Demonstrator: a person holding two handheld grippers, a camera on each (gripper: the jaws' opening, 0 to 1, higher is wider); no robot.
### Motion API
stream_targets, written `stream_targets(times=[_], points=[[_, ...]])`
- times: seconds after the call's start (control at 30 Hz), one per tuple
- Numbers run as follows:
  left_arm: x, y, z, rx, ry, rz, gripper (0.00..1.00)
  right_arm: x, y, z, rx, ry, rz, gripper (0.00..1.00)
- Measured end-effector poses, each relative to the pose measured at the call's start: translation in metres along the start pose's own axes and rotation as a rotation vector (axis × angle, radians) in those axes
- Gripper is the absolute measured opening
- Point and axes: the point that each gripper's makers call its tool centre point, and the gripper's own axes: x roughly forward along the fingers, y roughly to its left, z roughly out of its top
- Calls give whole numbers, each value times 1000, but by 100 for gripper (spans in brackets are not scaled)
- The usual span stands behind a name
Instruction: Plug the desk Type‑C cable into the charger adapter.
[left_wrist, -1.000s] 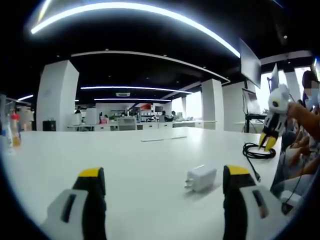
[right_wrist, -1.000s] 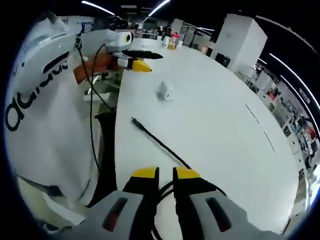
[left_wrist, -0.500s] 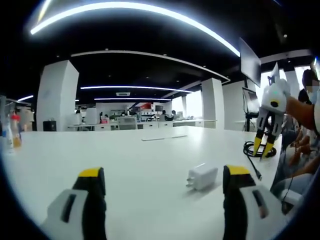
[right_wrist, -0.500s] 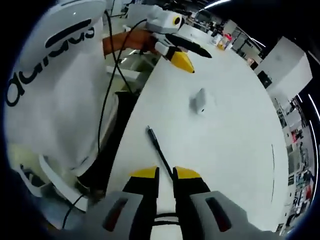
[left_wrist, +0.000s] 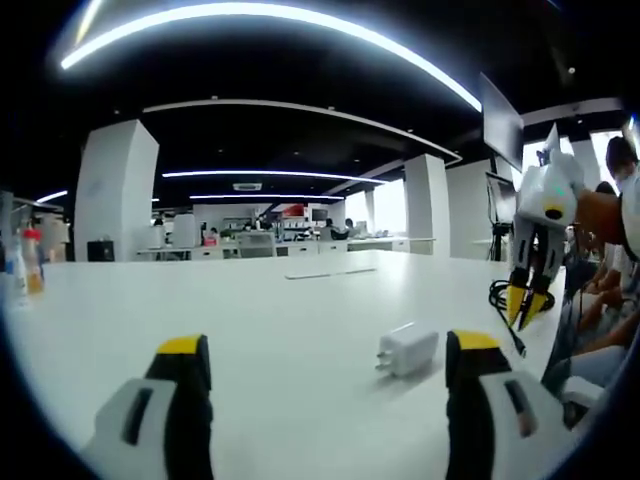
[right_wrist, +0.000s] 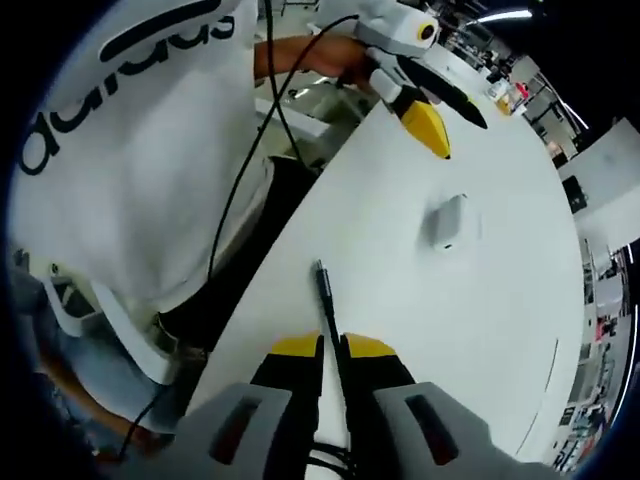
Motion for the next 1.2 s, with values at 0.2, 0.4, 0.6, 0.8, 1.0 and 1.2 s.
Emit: stream_targets(times=[0.2, 0.4, 0.6, 0.8, 1.0, 1.2], points=[[0, 0, 0, 0, 0, 0, 98, 3, -2, 0, -24, 22, 31, 5], [0, 0, -1, 3, 4, -1, 98, 6, 0, 2, -63, 48, 73, 4], [0, 1, -1, 5, 6, 0, 98, 8, 1, 3, -59, 48, 92, 2], [0, 0, -1, 6, 8, 0, 98, 10, 4, 1, -84, 72, 116, 3], [0, 0, -3, 2, 11, -2, 97, 10, 3, 2, -76, 70, 120, 2], [1, 0, -2, 9, 12, -7, 97, 10, -1, 3, 1, 36, 80, 2]])
